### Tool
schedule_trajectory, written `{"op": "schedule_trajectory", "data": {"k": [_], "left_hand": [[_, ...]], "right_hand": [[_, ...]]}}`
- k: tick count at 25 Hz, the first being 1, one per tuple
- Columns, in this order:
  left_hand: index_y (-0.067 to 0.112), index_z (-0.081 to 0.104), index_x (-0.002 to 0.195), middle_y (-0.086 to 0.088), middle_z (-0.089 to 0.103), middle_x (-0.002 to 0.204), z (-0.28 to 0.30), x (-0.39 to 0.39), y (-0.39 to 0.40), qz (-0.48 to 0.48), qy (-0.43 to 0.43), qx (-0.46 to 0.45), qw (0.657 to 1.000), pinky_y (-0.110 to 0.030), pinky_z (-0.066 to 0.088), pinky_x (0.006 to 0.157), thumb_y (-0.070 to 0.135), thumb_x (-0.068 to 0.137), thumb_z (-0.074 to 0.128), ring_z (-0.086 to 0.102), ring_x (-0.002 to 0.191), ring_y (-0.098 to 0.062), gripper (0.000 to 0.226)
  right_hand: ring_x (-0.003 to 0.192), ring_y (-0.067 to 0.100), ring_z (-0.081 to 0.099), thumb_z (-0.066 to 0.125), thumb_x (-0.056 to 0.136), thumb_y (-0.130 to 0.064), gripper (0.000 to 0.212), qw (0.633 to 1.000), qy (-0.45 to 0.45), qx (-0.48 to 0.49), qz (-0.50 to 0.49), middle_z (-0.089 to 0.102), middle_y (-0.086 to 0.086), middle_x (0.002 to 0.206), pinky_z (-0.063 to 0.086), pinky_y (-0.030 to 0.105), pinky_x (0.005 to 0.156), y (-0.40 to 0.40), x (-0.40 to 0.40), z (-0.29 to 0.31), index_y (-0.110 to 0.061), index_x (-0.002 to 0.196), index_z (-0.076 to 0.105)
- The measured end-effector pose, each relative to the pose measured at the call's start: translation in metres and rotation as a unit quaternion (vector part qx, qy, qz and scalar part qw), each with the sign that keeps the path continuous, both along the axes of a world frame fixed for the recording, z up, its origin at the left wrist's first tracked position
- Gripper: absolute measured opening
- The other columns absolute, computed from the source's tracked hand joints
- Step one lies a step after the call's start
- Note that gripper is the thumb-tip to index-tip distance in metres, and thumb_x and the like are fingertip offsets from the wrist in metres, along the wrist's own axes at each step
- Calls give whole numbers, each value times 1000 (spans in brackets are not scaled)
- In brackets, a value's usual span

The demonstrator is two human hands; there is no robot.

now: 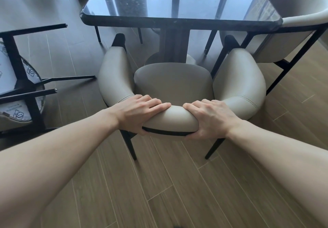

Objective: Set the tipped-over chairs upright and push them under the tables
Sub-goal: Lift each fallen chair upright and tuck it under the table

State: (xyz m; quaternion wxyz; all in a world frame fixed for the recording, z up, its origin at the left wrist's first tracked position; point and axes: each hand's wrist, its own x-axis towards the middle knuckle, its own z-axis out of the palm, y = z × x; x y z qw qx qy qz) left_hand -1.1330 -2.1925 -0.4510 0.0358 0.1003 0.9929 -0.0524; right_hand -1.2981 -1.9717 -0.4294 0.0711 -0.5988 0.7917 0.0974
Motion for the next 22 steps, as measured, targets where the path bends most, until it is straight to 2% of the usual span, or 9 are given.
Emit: {"op": "schedule_trajectory", "data": {"k": [6,13,17,20,22], "left_hand": [[25,20,153,1,52,136,2,-8,-10,9,-11,-2,1000,-42,49,90,62,77,62,57,106,-26,95],[26,18,157,3,46,141,5,-9,-7,23,-29,-12,999,-40,46,94,62,78,61,54,111,-25,97],[28,19,156,4,45,141,5,-9,-4,43,-38,12,998,-40,45,95,59,76,67,53,113,-24,99],[33,19,155,9,43,144,10,-7,-1,78,-53,48,994,-38,40,103,58,70,75,49,121,-21,104],[37,21,153,10,42,146,11,-2,10,135,-33,57,989,-37,33,109,54,67,75,44,130,-19,102]], "right_hand": [[98,21,60,49,55,-88,92,1000,1,-2,1,62,-9,111,48,35,77,-11,-8,1,-33,129,44],[96,19,60,48,55,-89,94,1000,0,9,6,62,-11,111,51,34,75,-12,-9,3,-34,130,45],[99,19,60,34,50,-92,102,1000,3,11,-4,61,-11,115,51,34,77,-12,-8,4,-34,134,43],[99,20,59,38,51,-91,100,1000,-1,16,-12,60,-10,115,49,35,80,-12,-5,5,-34,133,42],[100,20,58,47,55,-89,95,1000,-5,18,-19,59,-9,115,47,36,83,-11,-2,7,-34,132,41]]}}
